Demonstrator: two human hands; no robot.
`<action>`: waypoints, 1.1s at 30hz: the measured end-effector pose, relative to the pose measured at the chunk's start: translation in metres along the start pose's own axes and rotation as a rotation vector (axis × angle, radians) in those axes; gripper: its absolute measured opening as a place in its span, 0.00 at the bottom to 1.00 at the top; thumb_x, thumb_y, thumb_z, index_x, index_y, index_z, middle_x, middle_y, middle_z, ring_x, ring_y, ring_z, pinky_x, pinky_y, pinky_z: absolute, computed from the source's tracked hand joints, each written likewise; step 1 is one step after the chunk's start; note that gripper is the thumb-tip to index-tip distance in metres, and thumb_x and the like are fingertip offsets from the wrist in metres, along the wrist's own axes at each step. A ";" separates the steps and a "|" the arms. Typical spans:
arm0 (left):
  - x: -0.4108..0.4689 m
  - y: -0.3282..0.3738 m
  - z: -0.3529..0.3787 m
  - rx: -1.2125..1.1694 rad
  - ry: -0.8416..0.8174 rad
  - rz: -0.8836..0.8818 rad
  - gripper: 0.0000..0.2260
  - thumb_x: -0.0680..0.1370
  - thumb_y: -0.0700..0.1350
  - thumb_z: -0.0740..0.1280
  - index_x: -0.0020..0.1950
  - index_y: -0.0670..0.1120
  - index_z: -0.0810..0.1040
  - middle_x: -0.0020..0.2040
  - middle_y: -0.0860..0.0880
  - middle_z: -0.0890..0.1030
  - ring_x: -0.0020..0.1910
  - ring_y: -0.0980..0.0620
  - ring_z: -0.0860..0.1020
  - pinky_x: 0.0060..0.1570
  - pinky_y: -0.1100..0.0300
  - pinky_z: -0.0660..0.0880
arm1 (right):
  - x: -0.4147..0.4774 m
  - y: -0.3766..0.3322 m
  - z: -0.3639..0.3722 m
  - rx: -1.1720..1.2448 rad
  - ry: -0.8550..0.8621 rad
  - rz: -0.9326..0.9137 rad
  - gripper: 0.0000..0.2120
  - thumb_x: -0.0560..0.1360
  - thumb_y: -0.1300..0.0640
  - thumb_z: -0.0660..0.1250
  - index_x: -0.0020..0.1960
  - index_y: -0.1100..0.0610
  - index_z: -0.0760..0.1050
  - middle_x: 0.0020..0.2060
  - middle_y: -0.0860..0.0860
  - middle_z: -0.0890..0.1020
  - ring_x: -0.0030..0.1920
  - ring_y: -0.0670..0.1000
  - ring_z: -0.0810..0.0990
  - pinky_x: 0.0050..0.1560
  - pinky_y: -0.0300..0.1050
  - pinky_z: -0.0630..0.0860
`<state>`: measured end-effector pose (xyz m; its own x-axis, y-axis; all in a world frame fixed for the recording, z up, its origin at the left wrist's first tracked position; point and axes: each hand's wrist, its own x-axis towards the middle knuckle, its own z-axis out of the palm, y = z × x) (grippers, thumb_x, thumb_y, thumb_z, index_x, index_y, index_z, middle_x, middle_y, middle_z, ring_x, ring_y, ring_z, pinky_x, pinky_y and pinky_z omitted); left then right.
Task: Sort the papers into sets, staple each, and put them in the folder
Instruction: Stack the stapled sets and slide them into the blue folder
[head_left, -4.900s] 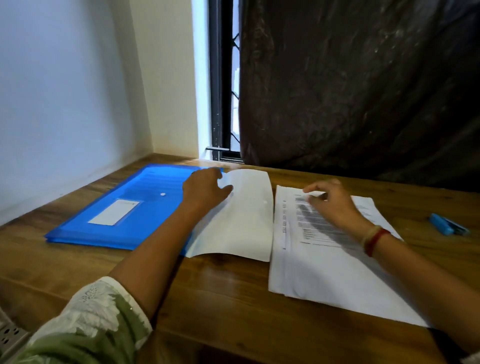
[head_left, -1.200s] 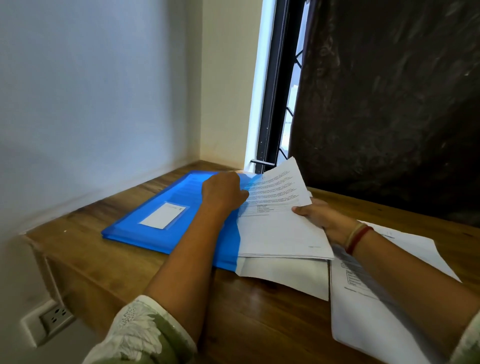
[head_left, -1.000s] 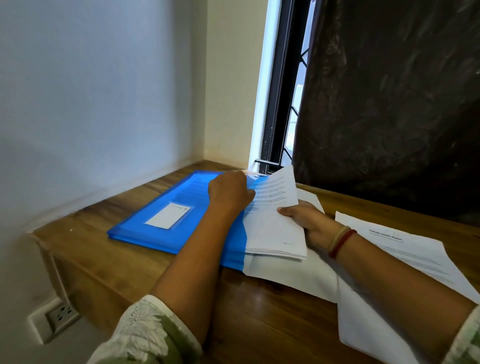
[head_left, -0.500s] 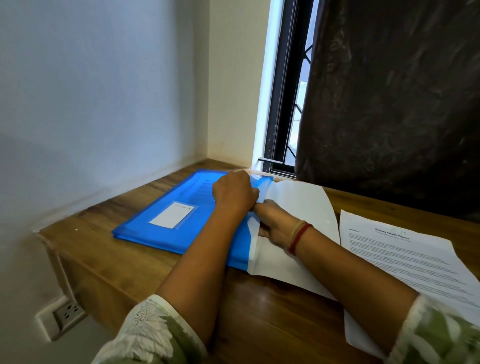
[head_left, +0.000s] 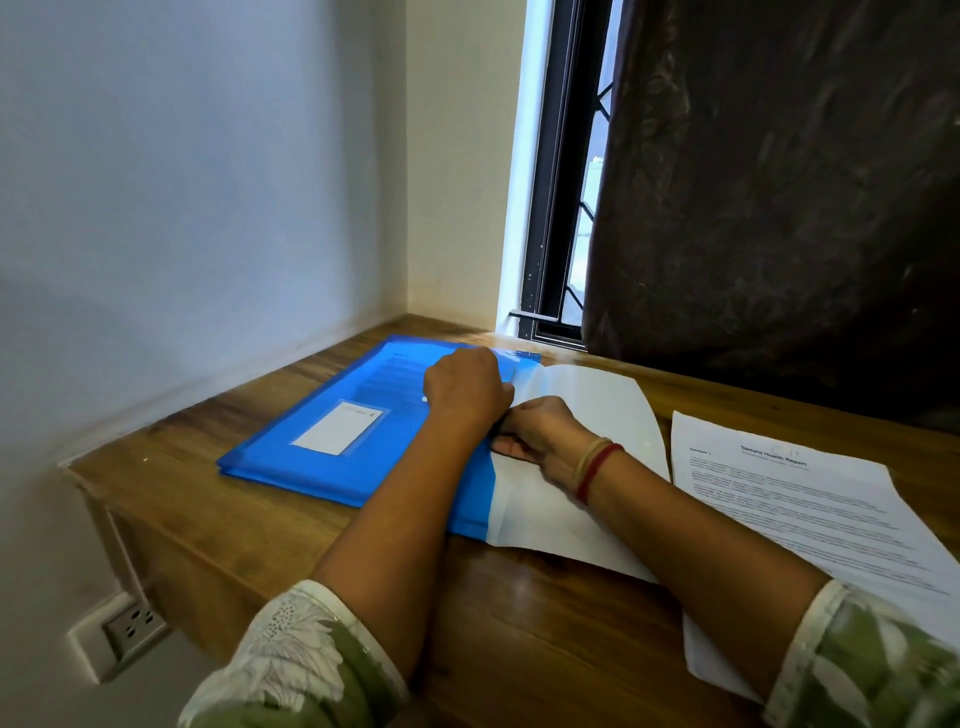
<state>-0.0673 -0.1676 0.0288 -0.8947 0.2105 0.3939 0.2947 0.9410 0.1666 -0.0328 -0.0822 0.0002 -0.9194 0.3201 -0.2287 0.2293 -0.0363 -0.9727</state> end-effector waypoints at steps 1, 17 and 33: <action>0.000 0.000 0.000 0.001 -0.002 0.001 0.16 0.79 0.52 0.62 0.60 0.43 0.74 0.56 0.44 0.79 0.54 0.44 0.77 0.46 0.55 0.71 | 0.001 0.000 -0.001 0.009 0.001 0.000 0.05 0.75 0.72 0.64 0.46 0.66 0.77 0.39 0.58 0.80 0.33 0.51 0.80 0.32 0.38 0.80; -0.011 0.021 0.004 -0.057 -0.007 0.070 0.19 0.78 0.58 0.62 0.60 0.46 0.75 0.58 0.46 0.79 0.57 0.44 0.76 0.46 0.55 0.69 | -0.031 0.005 -0.104 -0.135 0.245 -0.372 0.04 0.77 0.64 0.66 0.47 0.60 0.79 0.38 0.54 0.79 0.37 0.50 0.77 0.31 0.37 0.76; -0.025 0.165 0.063 -0.631 -0.407 0.092 0.17 0.78 0.58 0.63 0.56 0.45 0.76 0.57 0.47 0.80 0.53 0.46 0.79 0.59 0.49 0.75 | -0.065 0.059 -0.318 -0.901 0.762 -0.184 0.13 0.74 0.52 0.67 0.56 0.55 0.78 0.52 0.55 0.81 0.53 0.59 0.77 0.52 0.49 0.75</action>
<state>-0.0175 -0.0011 -0.0102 -0.8743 0.4775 0.0873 0.4014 0.6101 0.6832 0.1419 0.1959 -0.0292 -0.6055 0.7413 0.2897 0.5355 0.6487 -0.5407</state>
